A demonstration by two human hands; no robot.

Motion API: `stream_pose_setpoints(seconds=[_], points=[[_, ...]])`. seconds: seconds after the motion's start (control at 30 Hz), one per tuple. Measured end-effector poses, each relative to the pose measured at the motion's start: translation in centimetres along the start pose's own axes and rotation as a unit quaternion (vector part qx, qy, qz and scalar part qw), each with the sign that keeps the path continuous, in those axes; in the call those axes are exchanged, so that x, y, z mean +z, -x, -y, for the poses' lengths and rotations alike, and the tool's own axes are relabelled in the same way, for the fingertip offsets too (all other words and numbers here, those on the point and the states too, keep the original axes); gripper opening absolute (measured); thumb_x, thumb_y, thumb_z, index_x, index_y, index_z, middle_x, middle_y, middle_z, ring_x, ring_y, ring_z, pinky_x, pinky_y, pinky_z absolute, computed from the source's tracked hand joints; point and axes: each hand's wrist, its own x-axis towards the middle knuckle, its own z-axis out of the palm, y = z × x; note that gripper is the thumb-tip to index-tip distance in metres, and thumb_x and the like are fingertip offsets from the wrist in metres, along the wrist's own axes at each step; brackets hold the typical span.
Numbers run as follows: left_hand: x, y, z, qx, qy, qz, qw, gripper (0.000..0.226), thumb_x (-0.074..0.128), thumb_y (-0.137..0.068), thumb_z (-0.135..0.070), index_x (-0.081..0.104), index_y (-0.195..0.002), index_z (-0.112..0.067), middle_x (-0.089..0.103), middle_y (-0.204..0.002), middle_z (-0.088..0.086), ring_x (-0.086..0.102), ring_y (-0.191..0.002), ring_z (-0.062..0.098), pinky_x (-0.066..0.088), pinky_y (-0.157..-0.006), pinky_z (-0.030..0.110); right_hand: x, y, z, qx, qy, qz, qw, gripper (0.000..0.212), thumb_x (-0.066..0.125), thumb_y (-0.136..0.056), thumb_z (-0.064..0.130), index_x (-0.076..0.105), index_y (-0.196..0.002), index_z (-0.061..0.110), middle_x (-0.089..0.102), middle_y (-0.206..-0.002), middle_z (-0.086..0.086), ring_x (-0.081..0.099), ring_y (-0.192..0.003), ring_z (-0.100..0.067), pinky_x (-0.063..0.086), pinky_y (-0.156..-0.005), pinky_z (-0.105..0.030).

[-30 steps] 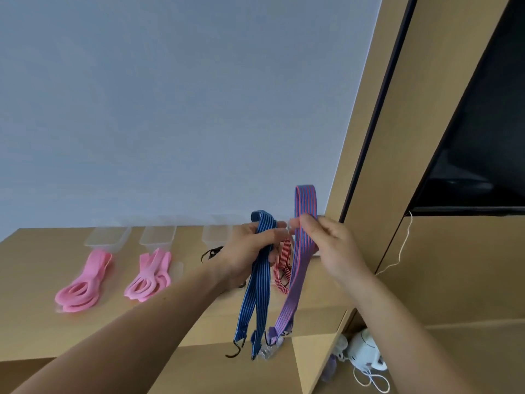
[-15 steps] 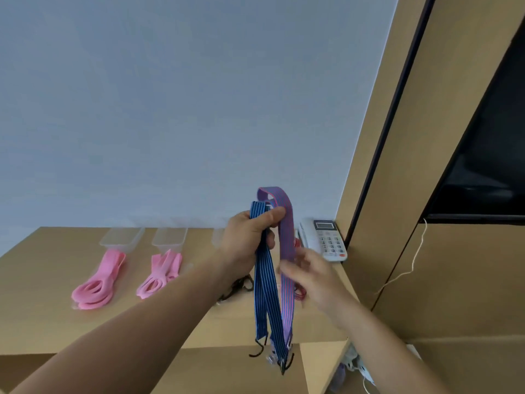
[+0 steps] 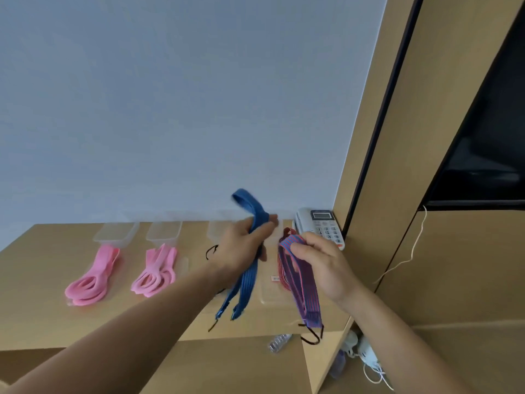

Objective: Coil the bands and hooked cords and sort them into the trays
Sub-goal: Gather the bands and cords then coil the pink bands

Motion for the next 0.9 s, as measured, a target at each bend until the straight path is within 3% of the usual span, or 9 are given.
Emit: stream_pose_setpoints(seconds=[0.07, 0.13, 0.23, 0.3, 0.43, 0.57, 0.67, 0.8, 0.9], points=[[1.4, 0.7, 0.1, -0.029, 0.047, 0.084, 0.995, 0.020, 0.060, -0.092, -0.030, 0.078, -0.086, -0.024, 0.067, -0.064, 0.009, 0.056, -0.045, 0.014, 0.043, -0.044, 0.021, -0.2, -0.1, 0.3, 0.001, -0.010, 0.008, 1.000, 0.026, 0.062, -0.077, 0.029, 0.057, -0.075, 0.003, 0.048, -0.065, -0.014, 0.045, -0.061, -0.024, 0.044, -0.055, -0.039], [2.0, 1.0, 0.3, -0.054, 0.089, 0.098, 0.990, 0.027, 0.057, -0.093, -0.031, 0.074, -0.080, -0.015, 0.061, -0.055, 0.009, 0.054, -0.042, 0.017, 0.041, -0.042, 0.019, -0.7, -0.2, 0.7, 0.002, -0.045, 0.007, 0.999, 0.023, 0.065, -0.076, 0.032, 0.063, -0.078, 0.009, 0.051, -0.072, -0.023, 0.049, -0.066, -0.031, 0.045, -0.061, -0.052], [2.7, 1.1, 0.7, -0.020, 0.126, 0.124, 0.984, 0.047, 0.062, -0.087, -0.037, 0.060, -0.089, 0.010, 0.054, -0.070, 0.031, 0.050, -0.043, 0.021, 0.041, -0.045, 0.023, -2.2, -0.3, 0.5, -0.005, -0.085, 0.008, 0.996, 0.029, 0.061, -0.083, 0.024, 0.063, -0.097, -0.001, 0.056, -0.089, -0.043, 0.054, -0.076, -0.053, 0.041, -0.074, -0.075], [3.5, 1.4, 0.5, 0.015, 0.097, 0.138, 0.985, 0.034, 0.066, -0.086, -0.031, 0.063, -0.079, 0.002, 0.052, -0.066, 0.028, 0.048, -0.044, 0.019, 0.041, -0.047, 0.022, -3.3, -0.3, 0.3, -0.004, -0.079, 0.013, 0.997, 0.027, 0.060, -0.083, 0.023, 0.064, -0.095, 0.000, 0.057, -0.087, -0.043, 0.054, -0.075, -0.057, 0.044, -0.074, -0.070], [5.2, 1.4, 0.3, 0.025, 0.037, 0.065, 0.997, 0.023, 0.069, -0.081, -0.020, 0.064, -0.058, -0.021, 0.051, -0.044, 0.004, 0.043, -0.037, 0.011, 0.035, -0.041, 0.016, -4.8, -0.2, 0.2, -0.028, -0.015, 0.022, 0.999, 0.015, 0.060, -0.082, 0.027, 0.073, -0.083, 0.019, 0.064, -0.078, -0.011, 0.059, -0.073, -0.024, 0.048, -0.069, -0.037], [6.3, 1.1, -0.2, 0.028, 0.054, -0.004, 0.998, 0.021, 0.067, -0.076, -0.019, 0.066, -0.055, -0.020, 0.045, -0.041, 0.002, 0.038, -0.036, 0.012, 0.029, -0.037, 0.017, -5.2, -0.1, -0.5, -0.064, 0.041, -0.003, 0.997, 0.008, 0.067, -0.081, 0.031, 0.071, -0.086, 0.026, 0.069, -0.086, -0.006, 0.064, -0.078, -0.016, 0.051, -0.073, -0.032], [6.3, 0.5, -0.8, 0.006, 0.095, -0.028, 0.995, 0.022, 0.067, -0.075, -0.018, 0.067, -0.054, -0.015, 0.040, -0.042, 0.005, 0.034, -0.037, 0.014, 0.029, -0.040, 0.022, -5.7, -0.1, -1.7, -0.072, 0.109, -0.067, 0.989, 0.025, 0.079, -0.081, 0.031, 0.060, -0.098, 0.029, 0.066, -0.095, 0.005, 0.060, -0.079, -0.004, 0.050, -0.072, -0.021], [6.4, -0.1, -0.8, -0.041, 0.183, -0.005, 0.982, 0.023, 0.065, -0.078, -0.015, 0.061, -0.056, -0.010, 0.040, -0.044, 0.005, 0.030, -0.035, 0.013, 0.028, -0.039, 0.022, -4.9, -0.1, -3.5, -0.037, 0.001, -0.027, 0.999, 0.041, 0.072, -0.077, 0.043, 0.059, -0.106, 0.018, 0.069, -0.095, -0.005, 0.066, -0.076, -0.011, 0.053, -0.062, -0.025], [5.8, -1.1, -0.5, -0.067, 0.223, -0.012, 0.972, 0.026, 0.056, -0.089, -0.009, 0.056, -0.063, -0.008, 0.036, -0.039, 0.001, 0.027, -0.035, 0.012, 0.026, -0.038, 0.023, -4.5, -0.3, -5.3, -0.011, 0.010, 0.024, 1.000, 0.038, 0.073, -0.080, 0.040, 0.062, -0.108, 0.016, 0.068, -0.099, -0.023, 0.064, -0.083, -0.034, 0.053, -0.077, -0.050]])
